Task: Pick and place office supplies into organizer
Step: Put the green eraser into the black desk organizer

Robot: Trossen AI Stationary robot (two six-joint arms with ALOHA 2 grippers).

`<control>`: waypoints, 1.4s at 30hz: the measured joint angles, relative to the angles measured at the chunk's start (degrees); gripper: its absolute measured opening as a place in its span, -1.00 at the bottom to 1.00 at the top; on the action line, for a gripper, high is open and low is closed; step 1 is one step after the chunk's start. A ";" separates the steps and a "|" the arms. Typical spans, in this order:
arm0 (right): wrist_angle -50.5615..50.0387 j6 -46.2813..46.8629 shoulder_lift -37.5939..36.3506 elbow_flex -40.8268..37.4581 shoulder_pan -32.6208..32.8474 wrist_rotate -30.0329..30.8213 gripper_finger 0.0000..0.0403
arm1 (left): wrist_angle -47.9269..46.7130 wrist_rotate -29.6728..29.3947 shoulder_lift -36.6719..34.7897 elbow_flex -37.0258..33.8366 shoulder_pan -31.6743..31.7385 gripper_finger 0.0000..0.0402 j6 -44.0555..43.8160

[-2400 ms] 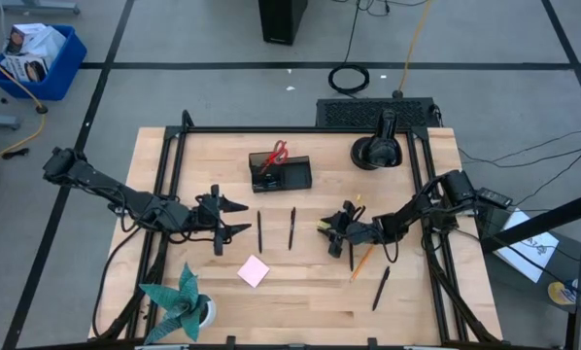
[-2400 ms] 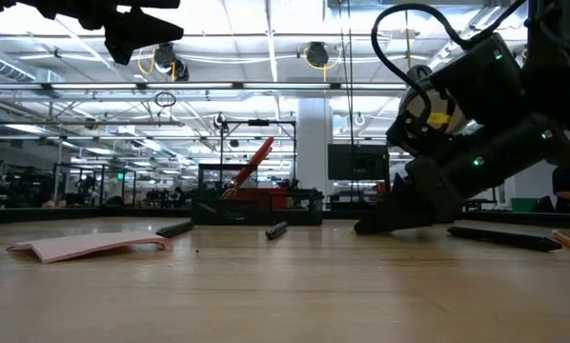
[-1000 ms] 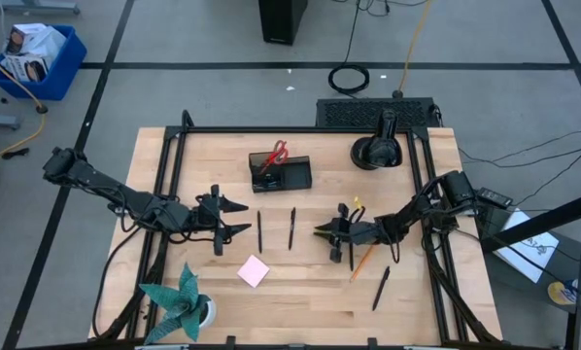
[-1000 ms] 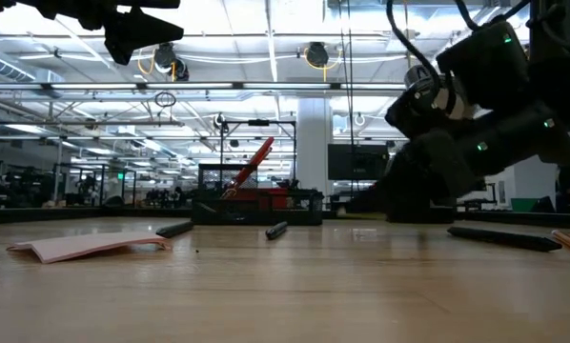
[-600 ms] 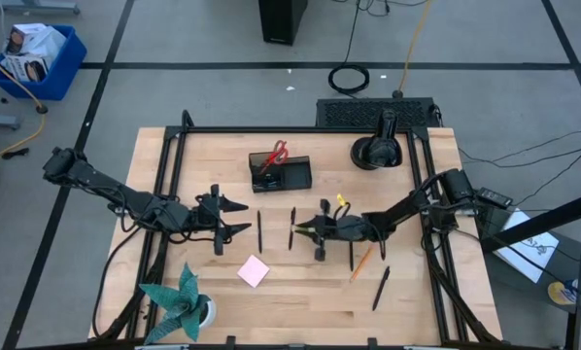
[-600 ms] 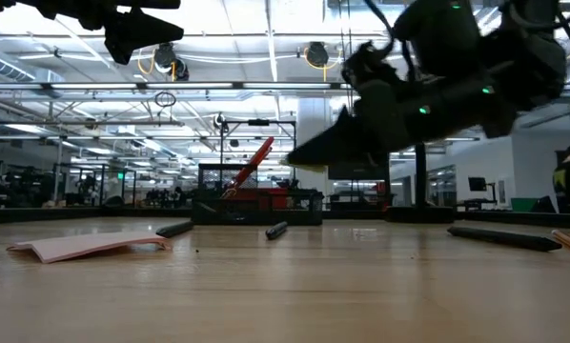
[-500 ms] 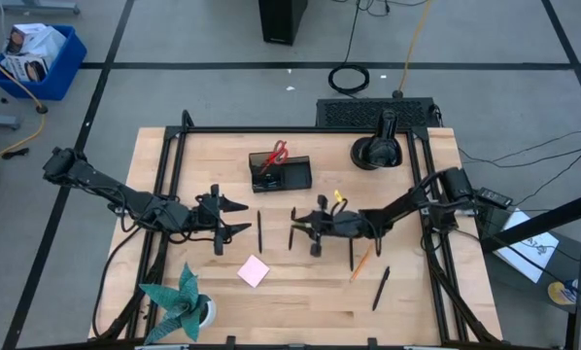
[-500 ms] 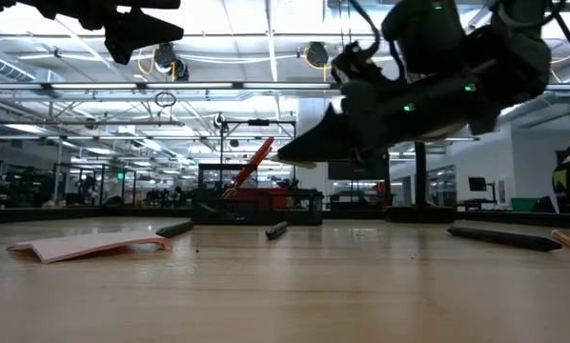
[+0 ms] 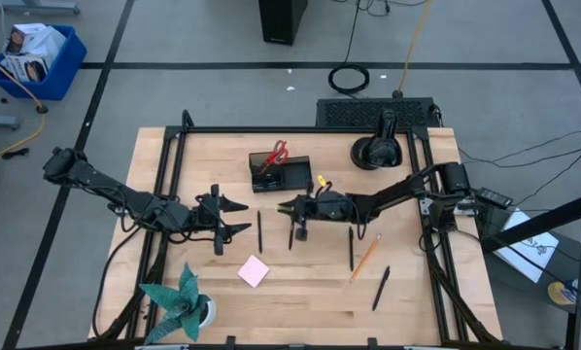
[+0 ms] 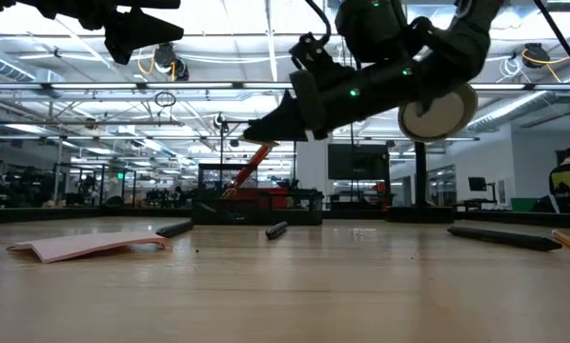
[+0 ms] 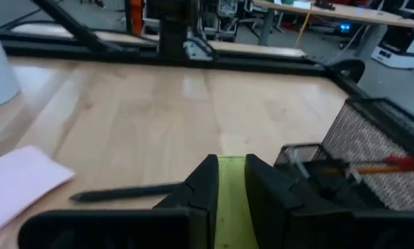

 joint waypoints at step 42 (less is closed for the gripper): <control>-10.70 6.94 16.26 23.15 -11.26 1.42 -0.75 | 7.00 0.47 -2.51 -0.02 -3.28 0.19 4.35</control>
